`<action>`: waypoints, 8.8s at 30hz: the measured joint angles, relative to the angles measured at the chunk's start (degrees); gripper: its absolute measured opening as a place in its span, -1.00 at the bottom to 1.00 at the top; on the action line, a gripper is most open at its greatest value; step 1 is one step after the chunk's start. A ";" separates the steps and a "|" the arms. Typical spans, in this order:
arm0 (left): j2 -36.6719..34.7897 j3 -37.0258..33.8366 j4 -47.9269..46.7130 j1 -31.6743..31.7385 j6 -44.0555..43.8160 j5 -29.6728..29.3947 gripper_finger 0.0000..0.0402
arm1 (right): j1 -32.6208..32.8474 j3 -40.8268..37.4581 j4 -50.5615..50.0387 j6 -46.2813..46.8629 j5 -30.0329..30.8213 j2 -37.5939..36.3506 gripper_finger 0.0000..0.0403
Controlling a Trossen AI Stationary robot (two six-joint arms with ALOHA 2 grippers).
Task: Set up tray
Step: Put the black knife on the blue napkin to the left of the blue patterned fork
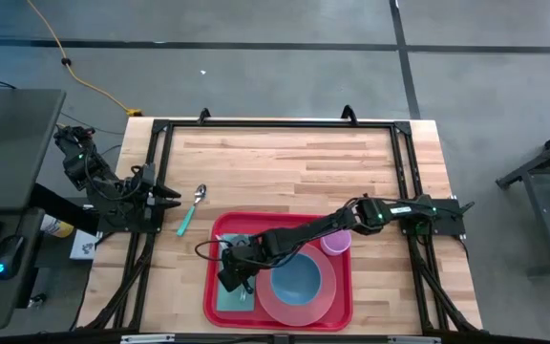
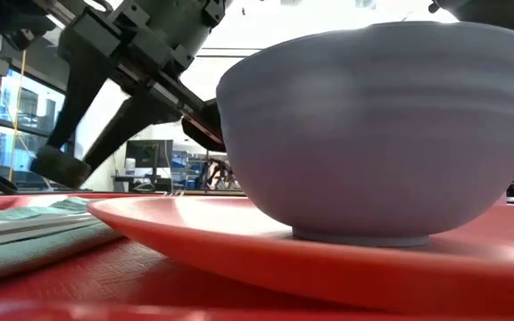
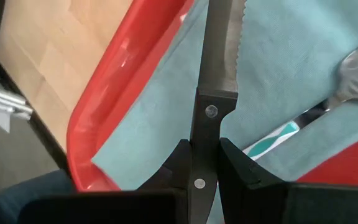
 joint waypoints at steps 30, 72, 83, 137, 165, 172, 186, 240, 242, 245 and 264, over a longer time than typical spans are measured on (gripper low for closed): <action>-0.01 -0.02 -0.13 0.00 -0.02 0.82 -0.25 | -0.88 0.04 3.21 -10.99 12.31 -4.17 -0.44; -0.01 -0.02 -4.11 0.00 0.42 -2.90 -0.25 | -7.90 0.04 -46.37 -24.45 54.31 -49.79 -0.44; -0.02 -0.02 -5.69 0.01 0.50 -8.47 -0.25 | -9.92 -0.04 -46.27 -23.78 59.69 -59.80 -0.44; 40.17 -21.64 56.73 4.62 -56.46 -0.89 -0.26 | -20.02 -77.33 -18.03 -45.49 45.00 -115.47 -1.00; 48.13 -21.62 57.13 11.65 -42.72 3.77 -0.26 | -20.00 -77.33 -18.05 -45.49 43.02 -115.43 -1.00; 48.13 -19.99 57.41 11.65 -27.80 18.90 -0.26 | -20.00 -77.33 -18.05 -45.21 42.81 -115.43 -1.00; 48.15 -9.41 43.18 11.65 5.39 34.22 -0.26 | -20.00 -77.33 -18.05 -45.32 42.74 -115.43 -1.00; 63.33 3.50 24.94 23.82 104.87 35.73 -0.25 | -20.00 -77.33 -18.06 -43.65 43.09 -115.40 -1.00; 63.21 3.50 25.40 23.80 105.68 36.42 -0.25 | -20.00 -77.33 -18.05 -43.57 43.10 -115.40 -1.00; 63.21 3.52 25.31 23.65 107.38 37.85 -0.26 | -20.00 -77.33 -18.05 -43.63 43.10 -115.40 -1.00; 65.70 7.00 27.37 23.56 106.99 40.25 -0.26 | -20.00 -77.33 -18.10 -43.94 43.10 -115.40 -1.00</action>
